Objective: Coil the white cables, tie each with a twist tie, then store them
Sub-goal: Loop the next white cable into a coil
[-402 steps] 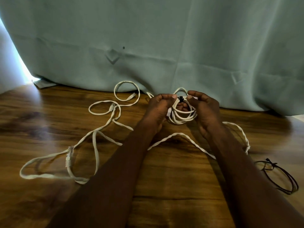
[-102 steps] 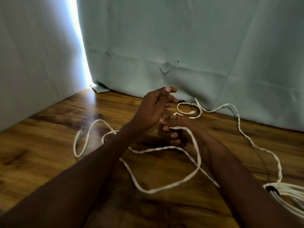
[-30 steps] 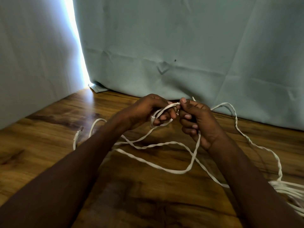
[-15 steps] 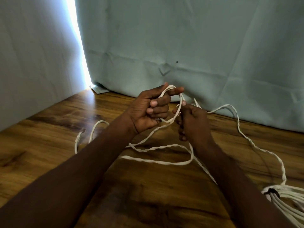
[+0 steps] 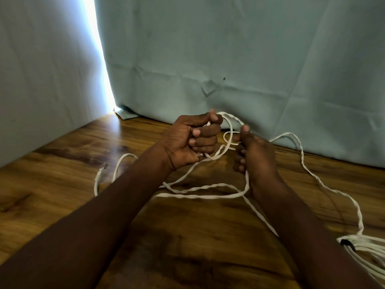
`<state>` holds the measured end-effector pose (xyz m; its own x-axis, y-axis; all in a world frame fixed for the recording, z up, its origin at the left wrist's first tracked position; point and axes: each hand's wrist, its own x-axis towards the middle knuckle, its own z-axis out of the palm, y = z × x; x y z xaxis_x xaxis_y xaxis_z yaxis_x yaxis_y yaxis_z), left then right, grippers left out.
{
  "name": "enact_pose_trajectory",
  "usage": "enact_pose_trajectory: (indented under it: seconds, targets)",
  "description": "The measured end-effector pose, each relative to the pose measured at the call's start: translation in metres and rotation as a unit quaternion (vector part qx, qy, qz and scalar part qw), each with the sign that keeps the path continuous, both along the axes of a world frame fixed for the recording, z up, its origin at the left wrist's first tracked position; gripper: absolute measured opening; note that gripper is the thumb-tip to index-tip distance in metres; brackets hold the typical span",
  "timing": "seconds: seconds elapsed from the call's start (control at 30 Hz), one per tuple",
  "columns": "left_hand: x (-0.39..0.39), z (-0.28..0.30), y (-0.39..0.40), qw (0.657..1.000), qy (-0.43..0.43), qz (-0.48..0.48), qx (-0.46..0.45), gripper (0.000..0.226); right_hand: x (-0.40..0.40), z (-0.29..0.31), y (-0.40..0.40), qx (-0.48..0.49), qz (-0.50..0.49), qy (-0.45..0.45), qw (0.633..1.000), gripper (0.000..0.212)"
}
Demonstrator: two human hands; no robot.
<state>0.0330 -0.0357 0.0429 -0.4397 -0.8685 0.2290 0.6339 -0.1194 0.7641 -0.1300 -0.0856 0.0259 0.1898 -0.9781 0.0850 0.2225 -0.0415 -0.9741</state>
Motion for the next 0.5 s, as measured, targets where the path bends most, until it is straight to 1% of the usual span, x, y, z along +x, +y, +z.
enact_pose_trajectory:
  seconds: [0.07, 0.2, 0.33, 0.4, 0.5]
  targets:
    - [0.000, -0.003, -0.001, 1.000, -0.024, -0.001, 0.012, 0.032, -0.003, 0.001, -0.003, -0.019, -0.040, -0.014, 0.999, 0.036]
    - [-0.008, -0.004, 0.001, 0.996, -0.081, -0.026, -0.002, 0.031, -0.007, 0.000, -0.008, -0.041, -0.077, -0.017, 0.996, 0.037]
    - [-0.014, -0.006, 0.006, 0.987, -0.153, -0.038, -0.015, 0.034, -0.011, 0.003, -0.012, -0.059, -0.113, -0.029, 0.991, 0.039]
    - [-0.013, -0.007, 0.006, 0.986, -0.158, -0.044, -0.015, 0.036, -0.013, 0.002, -0.014, -0.050, -0.124, -0.030, 0.991, 0.039]
    - [-0.010, -0.007, 0.007, 0.990, -0.130, -0.044, -0.027, 0.034, -0.013, 0.002, -0.013, -0.039, -0.100, -0.033, 0.994, 0.039]
